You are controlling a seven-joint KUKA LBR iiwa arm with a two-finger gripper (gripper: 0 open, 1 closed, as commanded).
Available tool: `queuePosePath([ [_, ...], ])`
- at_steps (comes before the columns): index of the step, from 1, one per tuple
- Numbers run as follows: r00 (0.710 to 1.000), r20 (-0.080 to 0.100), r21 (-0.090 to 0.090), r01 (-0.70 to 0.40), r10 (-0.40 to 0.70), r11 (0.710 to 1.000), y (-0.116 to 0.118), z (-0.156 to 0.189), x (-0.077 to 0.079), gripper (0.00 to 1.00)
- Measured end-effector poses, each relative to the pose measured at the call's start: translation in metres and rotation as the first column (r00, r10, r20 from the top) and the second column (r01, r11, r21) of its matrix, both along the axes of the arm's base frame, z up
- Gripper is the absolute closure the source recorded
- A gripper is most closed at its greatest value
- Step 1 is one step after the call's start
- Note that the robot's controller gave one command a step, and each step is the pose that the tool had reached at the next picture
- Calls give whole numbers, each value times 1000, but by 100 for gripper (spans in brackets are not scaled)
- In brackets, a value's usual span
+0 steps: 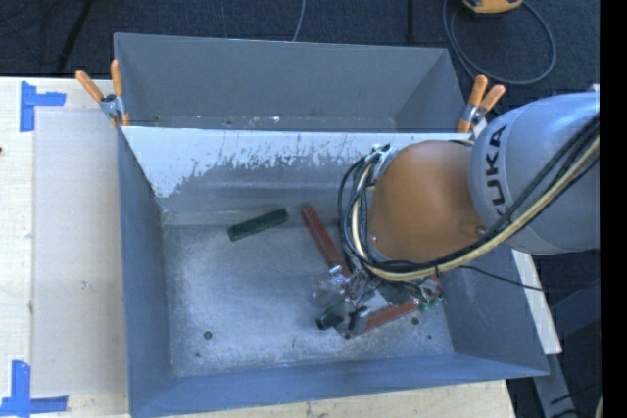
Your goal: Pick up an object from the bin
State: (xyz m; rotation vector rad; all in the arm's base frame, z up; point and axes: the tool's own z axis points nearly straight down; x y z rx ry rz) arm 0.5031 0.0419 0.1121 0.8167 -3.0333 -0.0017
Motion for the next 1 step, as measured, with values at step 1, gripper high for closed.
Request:
queuePosePath([
  [1,1000,0,0,-2,2,1000,-3,112,-31,100],
])
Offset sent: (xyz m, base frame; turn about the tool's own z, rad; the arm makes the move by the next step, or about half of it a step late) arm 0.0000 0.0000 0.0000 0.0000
